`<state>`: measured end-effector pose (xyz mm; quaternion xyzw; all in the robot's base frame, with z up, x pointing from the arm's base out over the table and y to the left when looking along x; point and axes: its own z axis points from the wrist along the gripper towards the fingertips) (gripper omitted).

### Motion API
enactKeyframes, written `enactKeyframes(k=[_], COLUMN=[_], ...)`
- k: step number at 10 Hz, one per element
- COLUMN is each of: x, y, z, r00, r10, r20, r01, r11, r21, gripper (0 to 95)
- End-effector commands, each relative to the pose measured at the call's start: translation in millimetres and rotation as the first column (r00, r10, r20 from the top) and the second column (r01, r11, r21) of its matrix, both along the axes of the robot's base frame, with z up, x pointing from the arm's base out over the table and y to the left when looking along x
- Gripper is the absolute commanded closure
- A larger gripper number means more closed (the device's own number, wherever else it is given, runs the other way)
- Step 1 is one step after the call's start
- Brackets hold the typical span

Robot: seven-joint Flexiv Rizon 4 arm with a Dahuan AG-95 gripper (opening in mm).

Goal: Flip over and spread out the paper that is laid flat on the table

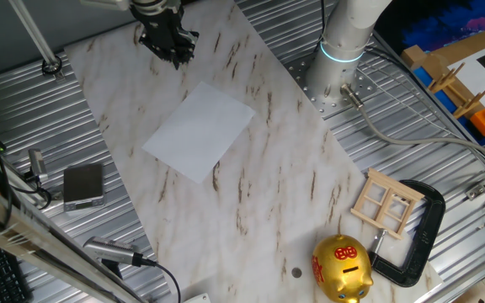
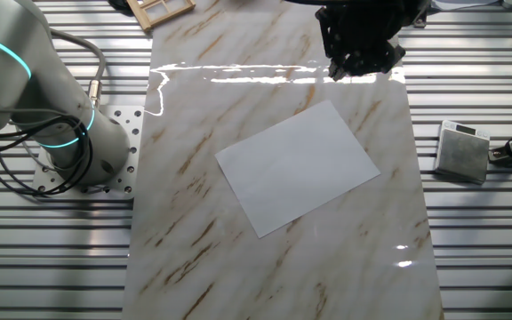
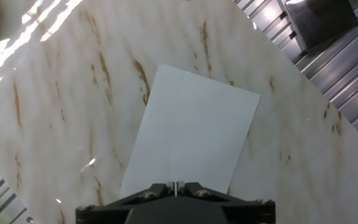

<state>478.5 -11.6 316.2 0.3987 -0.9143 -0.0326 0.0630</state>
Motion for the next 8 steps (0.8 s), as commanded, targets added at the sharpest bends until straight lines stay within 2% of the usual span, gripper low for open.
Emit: enactKeyframes(k=[1,7,8], x=[-0.3,-0.3,-3.8], y=[-0.3,-0.3,3.1], z=[-0.1,-0.1,-1.9], r00=[0.999,0.994,0.994], r10=[-0.051,-0.104,-0.109], r20=[0.003,0.007,0.008], r01=[0.051,0.105,0.109], r11=[0.999,0.994,0.994], r21=[-0.008,-0.011,-0.011], gripper=[95.0,95.0,95.0])
